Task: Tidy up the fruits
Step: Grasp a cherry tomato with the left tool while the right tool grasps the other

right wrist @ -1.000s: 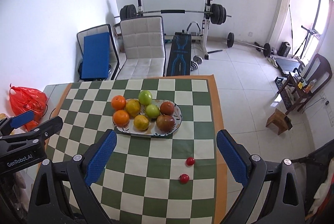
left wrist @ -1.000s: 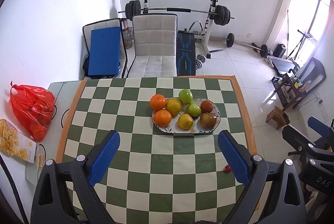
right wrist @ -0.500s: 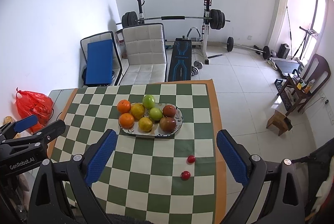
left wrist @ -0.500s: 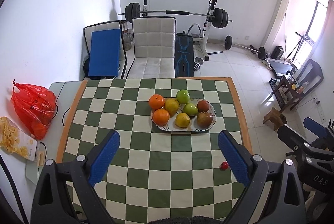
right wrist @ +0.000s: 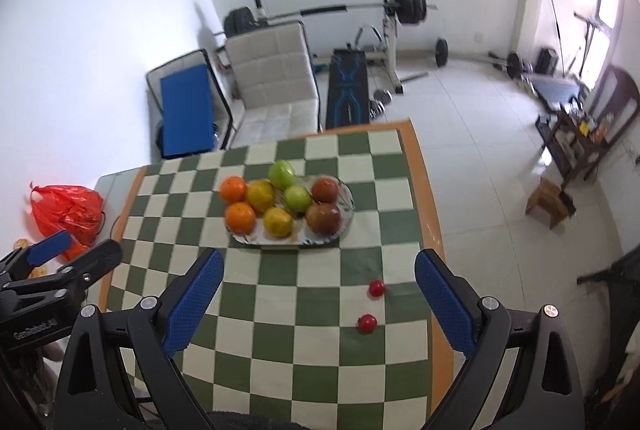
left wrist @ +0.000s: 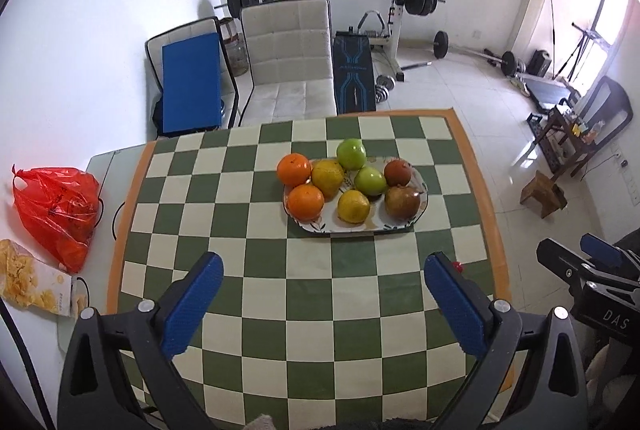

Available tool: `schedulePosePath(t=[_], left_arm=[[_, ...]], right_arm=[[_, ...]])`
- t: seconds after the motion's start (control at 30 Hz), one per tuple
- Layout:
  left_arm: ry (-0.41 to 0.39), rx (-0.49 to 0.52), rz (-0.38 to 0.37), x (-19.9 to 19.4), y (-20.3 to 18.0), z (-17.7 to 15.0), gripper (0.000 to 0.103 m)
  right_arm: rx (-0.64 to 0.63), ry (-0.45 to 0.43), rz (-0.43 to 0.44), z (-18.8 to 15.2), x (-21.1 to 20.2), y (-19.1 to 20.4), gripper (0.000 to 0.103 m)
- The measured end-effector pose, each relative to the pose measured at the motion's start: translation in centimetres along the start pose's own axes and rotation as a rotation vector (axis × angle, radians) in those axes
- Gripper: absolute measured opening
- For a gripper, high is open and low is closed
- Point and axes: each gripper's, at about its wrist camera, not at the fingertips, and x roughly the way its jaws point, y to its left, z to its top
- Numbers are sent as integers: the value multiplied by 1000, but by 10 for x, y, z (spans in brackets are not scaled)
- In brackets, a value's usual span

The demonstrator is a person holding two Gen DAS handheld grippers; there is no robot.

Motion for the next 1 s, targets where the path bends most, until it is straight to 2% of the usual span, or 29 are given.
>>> schedulePosePath(t=[0.23,0.33,0.4,0.47,0.6,0.7,0.77,0.83,1.0], left_arm=[[200,90,27,97,-43,-14,103],[279,126,60,137,-62,-23,103],[321,154,94,164,-73,-29,103],[364,169,112,185,-78,-33,103],[447,177,120,216,-86,-43,103],[492,176,106,230,-90,-52,103],[524,167,82,237,-93,-56,103],[546,151,45,240,-96,-59,103],[563,183,-97,237,-127,-66,103]], right_arm=[[208,217,-20,-43,116,-91,97],[307,298,8,-63,173,-127,85],[335,331,22,-71,205,-141,81],[345,360,29,-76,233,-147,73],[335,419,49,-82,285,-148,66],[309,454,67,-86,313,-142,54],[284,484,83,-91,329,-137,39],[246,454,90,-91,329,-132,31],[235,412,87,-93,307,-138,31]])
